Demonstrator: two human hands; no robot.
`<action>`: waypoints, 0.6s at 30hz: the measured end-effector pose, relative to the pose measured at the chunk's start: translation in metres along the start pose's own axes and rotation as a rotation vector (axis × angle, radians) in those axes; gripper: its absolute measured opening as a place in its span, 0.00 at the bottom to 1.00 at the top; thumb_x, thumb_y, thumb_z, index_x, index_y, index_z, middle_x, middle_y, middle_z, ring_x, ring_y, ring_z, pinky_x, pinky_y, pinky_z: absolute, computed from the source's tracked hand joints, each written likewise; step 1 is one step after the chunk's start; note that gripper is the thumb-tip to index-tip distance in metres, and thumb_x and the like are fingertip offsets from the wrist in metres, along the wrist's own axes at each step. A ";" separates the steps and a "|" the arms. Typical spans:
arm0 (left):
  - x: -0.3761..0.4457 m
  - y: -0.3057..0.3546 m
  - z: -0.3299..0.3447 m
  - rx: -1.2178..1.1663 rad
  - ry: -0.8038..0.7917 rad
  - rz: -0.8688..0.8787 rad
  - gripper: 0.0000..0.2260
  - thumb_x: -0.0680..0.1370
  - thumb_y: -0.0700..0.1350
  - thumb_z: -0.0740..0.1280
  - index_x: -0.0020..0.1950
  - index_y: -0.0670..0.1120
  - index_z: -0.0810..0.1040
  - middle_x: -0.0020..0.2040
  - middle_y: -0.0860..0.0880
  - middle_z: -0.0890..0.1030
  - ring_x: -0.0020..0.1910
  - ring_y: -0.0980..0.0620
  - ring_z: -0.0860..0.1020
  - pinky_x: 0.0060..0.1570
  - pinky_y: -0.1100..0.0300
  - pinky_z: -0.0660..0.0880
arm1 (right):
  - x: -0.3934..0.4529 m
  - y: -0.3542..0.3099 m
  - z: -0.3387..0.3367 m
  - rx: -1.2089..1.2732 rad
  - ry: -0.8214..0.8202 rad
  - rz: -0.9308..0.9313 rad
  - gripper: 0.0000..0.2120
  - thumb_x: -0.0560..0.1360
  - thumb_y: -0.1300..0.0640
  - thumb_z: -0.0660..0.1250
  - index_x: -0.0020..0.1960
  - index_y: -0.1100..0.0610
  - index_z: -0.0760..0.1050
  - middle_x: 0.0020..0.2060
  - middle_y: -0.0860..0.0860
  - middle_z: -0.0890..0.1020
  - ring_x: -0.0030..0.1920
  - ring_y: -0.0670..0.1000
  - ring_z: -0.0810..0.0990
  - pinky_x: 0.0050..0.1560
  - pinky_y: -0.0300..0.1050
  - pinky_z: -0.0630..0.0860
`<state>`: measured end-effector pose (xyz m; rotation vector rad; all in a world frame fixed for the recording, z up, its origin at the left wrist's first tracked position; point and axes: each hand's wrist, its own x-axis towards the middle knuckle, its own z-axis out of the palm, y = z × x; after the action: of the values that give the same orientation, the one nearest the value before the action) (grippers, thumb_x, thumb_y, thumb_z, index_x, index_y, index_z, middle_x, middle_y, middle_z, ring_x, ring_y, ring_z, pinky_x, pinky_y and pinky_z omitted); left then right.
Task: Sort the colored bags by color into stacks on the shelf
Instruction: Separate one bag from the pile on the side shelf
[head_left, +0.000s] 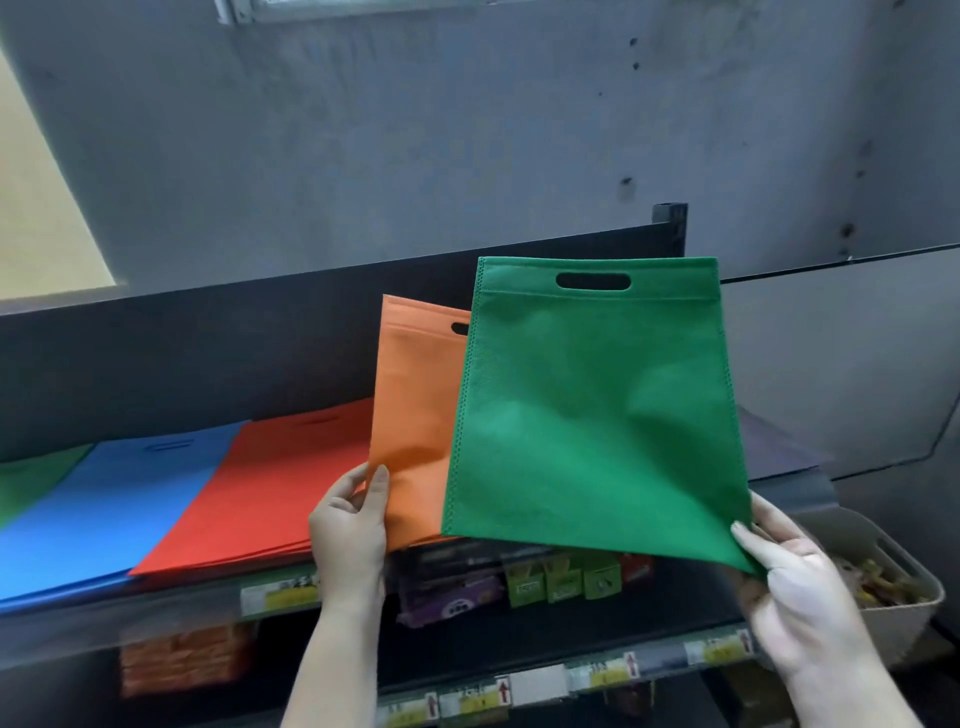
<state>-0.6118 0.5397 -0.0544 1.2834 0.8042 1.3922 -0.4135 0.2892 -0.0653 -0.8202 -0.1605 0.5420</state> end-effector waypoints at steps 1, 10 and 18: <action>0.009 -0.002 -0.003 0.024 -0.022 0.002 0.03 0.75 0.42 0.70 0.45 0.49 0.79 0.31 0.54 0.81 0.29 0.60 0.78 0.30 0.68 0.75 | 0.001 0.005 0.007 -0.011 0.010 0.005 0.18 0.78 0.73 0.53 0.47 0.57 0.79 0.37 0.50 0.86 0.36 0.46 0.84 0.32 0.37 0.80; 0.054 -0.006 -0.010 0.403 -0.105 -0.061 0.07 0.77 0.37 0.68 0.53 0.35 0.78 0.45 0.39 0.82 0.45 0.43 0.80 0.45 0.51 0.76 | 0.005 0.038 0.057 -0.080 -0.060 0.061 0.17 0.78 0.72 0.53 0.49 0.57 0.76 0.36 0.47 0.85 0.35 0.45 0.84 0.30 0.36 0.79; 0.031 0.035 -0.044 0.277 -0.002 -0.031 0.17 0.80 0.52 0.62 0.66 0.45 0.73 0.59 0.51 0.79 0.57 0.53 0.77 0.58 0.55 0.73 | 0.033 0.062 0.097 -0.118 -0.225 0.134 0.17 0.79 0.71 0.54 0.53 0.55 0.77 0.38 0.47 0.86 0.37 0.44 0.84 0.33 0.35 0.79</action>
<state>-0.6593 0.5684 -0.0217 1.4751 1.0391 1.2861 -0.4431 0.4035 -0.0468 -0.8880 -0.3486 0.7566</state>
